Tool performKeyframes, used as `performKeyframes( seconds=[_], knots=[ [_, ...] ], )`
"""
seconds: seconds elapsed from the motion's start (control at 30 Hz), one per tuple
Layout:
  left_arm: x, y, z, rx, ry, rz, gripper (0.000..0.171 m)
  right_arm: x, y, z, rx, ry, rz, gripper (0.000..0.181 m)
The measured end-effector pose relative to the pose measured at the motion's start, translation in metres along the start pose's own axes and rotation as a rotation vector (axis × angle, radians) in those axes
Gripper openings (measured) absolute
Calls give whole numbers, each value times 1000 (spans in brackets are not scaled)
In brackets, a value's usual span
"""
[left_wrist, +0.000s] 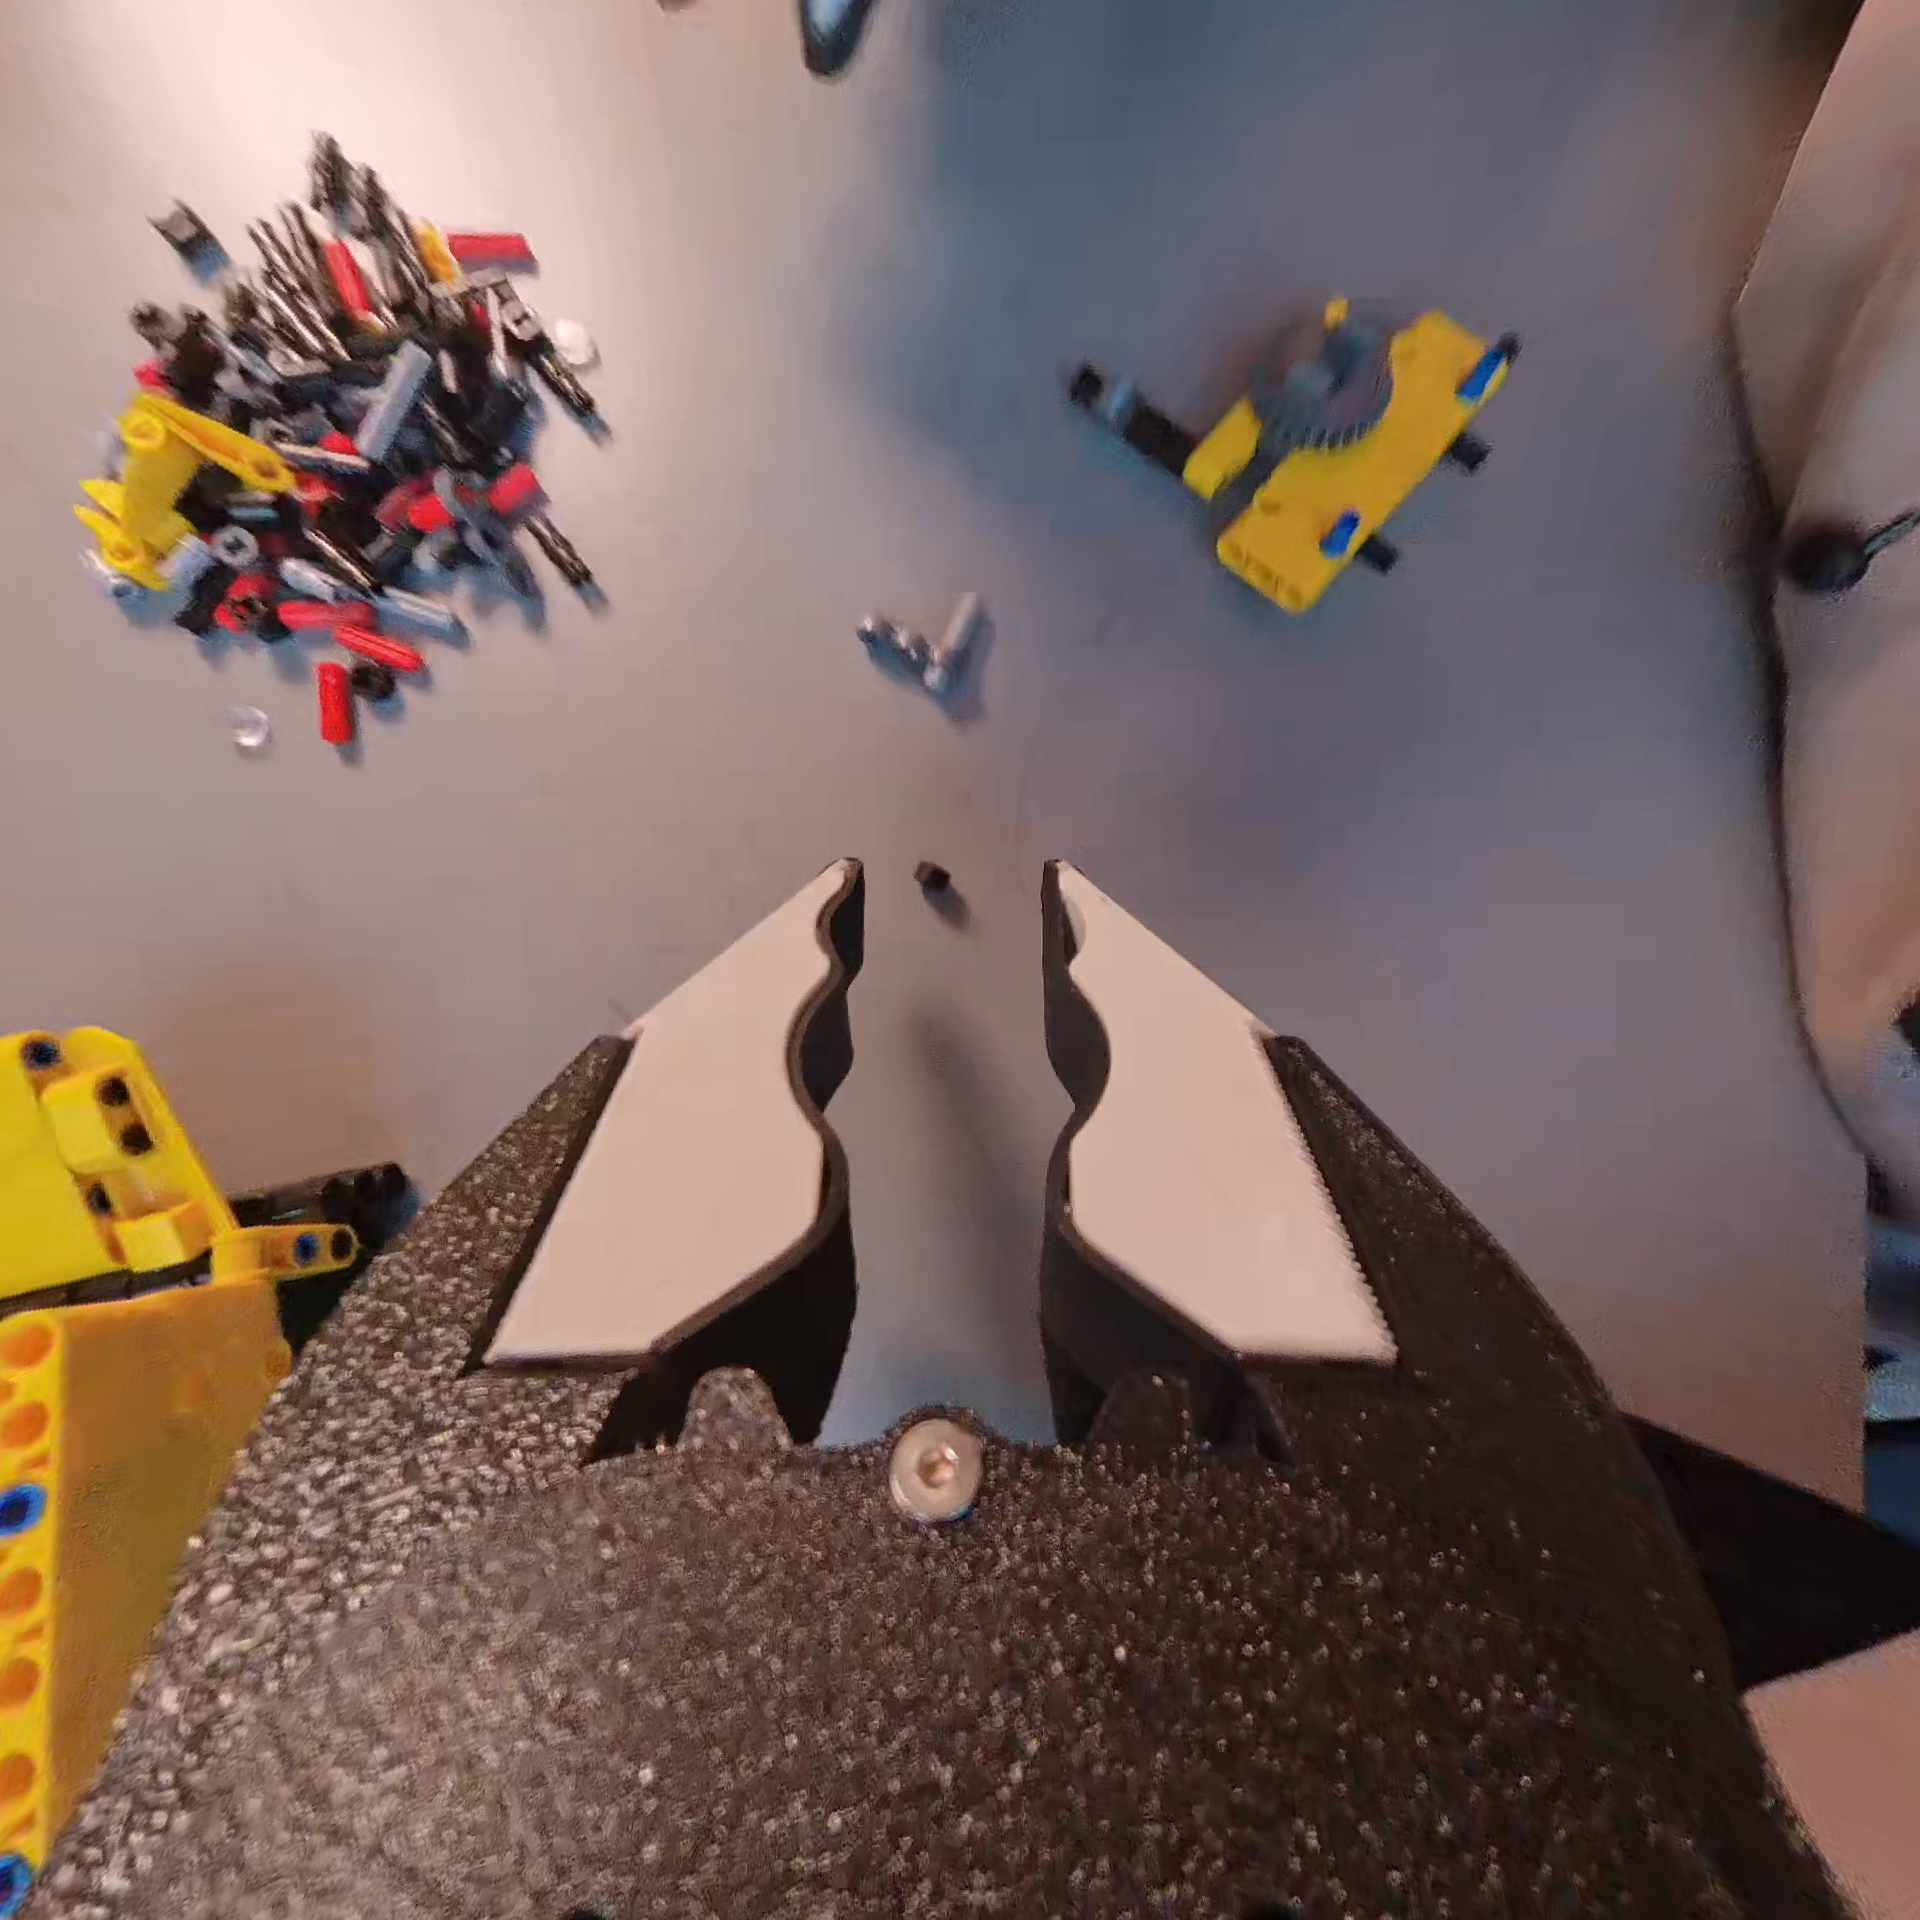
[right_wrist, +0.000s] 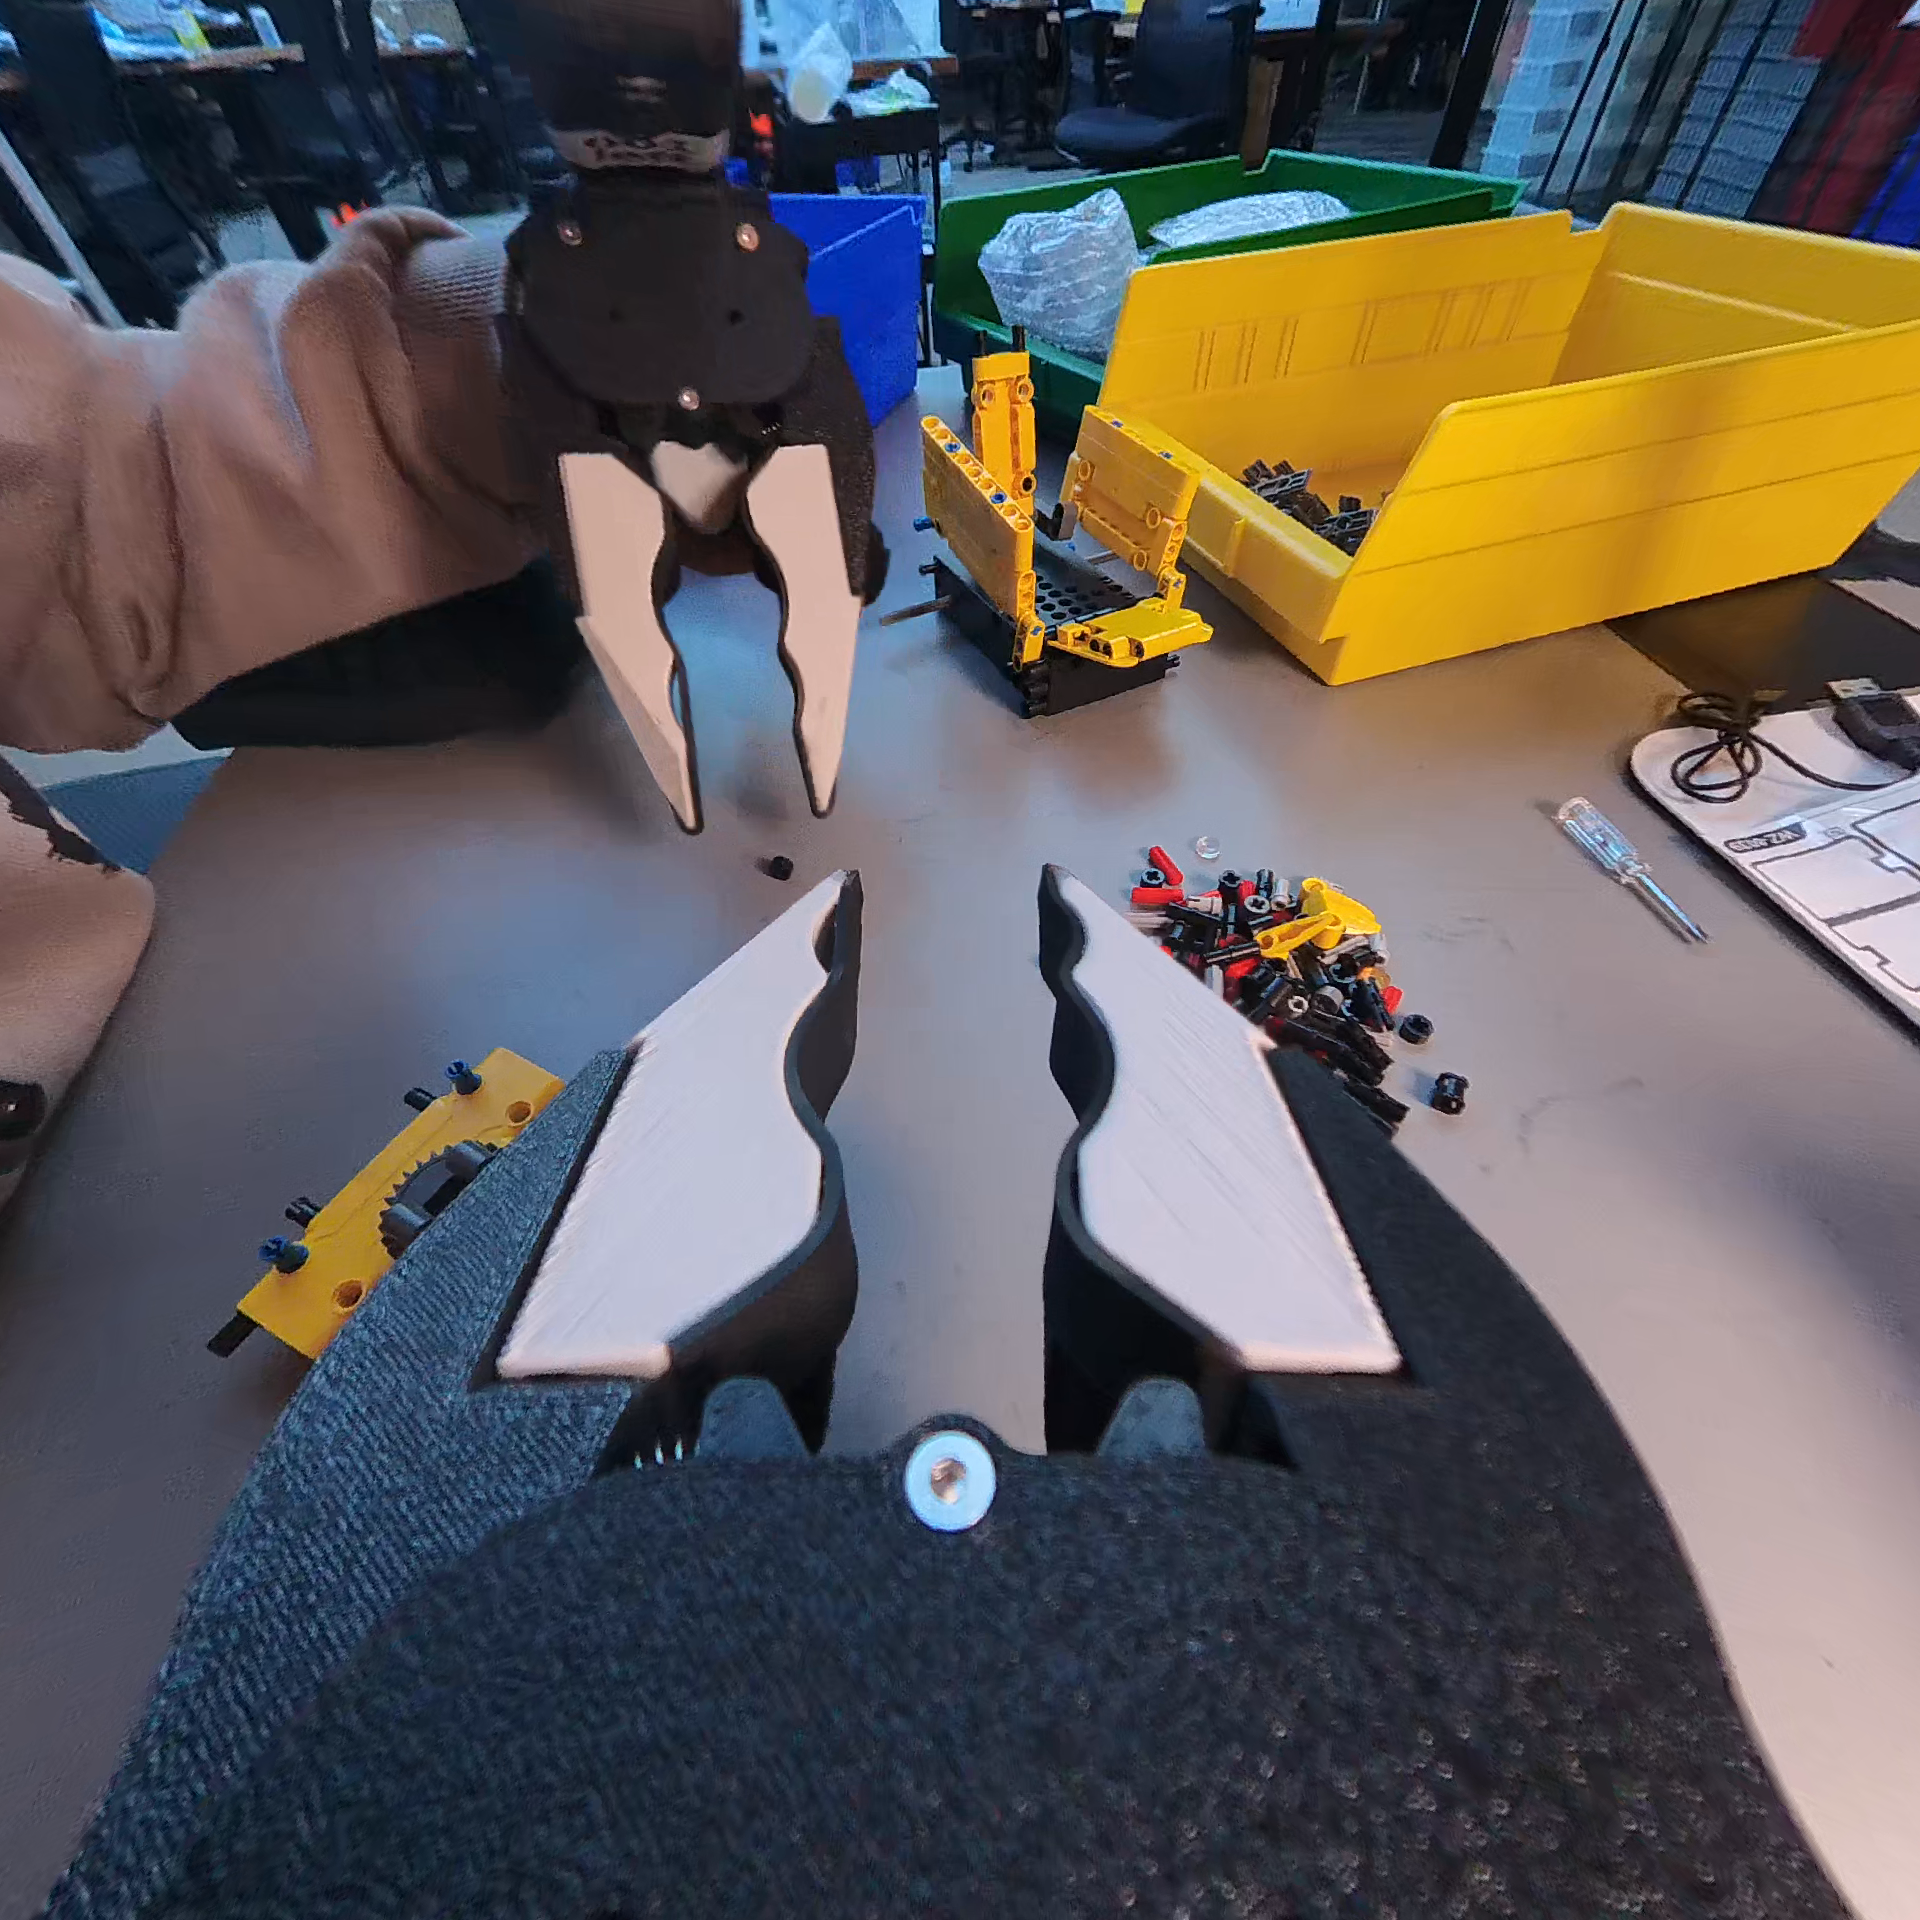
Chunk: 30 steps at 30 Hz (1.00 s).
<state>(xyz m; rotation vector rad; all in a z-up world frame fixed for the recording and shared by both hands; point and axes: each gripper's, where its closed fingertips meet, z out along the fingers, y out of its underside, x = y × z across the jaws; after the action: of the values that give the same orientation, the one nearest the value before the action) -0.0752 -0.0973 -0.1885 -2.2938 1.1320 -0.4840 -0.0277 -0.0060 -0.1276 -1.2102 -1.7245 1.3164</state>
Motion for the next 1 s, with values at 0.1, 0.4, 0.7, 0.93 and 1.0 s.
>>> performKeyframes(
  seconds=[0.1, 0.4, 0.7, 0.93, 1.0],
  knots=[
    [1, 11, 12, -85, -16, 36, 25, -1, 4, 4, -15, -9, 10, 33],
    [1, 9, 18, -95, -13, 50, 7, -2, 8, 4, -40, -2, -11, 32],
    [-96, -64, 25, 180, -465, -74, 7, 20, 10, -1, -47, 84, 22, 31],
    [-119, -63, 43, 147, -544, -90, 10, 24, 13, -4, -65, 103, 6, 31],
    [-118, -64, 35, 180, -542, -106, 12, 23, 15, -4, -71, 101, 4, 31]
  ],
)
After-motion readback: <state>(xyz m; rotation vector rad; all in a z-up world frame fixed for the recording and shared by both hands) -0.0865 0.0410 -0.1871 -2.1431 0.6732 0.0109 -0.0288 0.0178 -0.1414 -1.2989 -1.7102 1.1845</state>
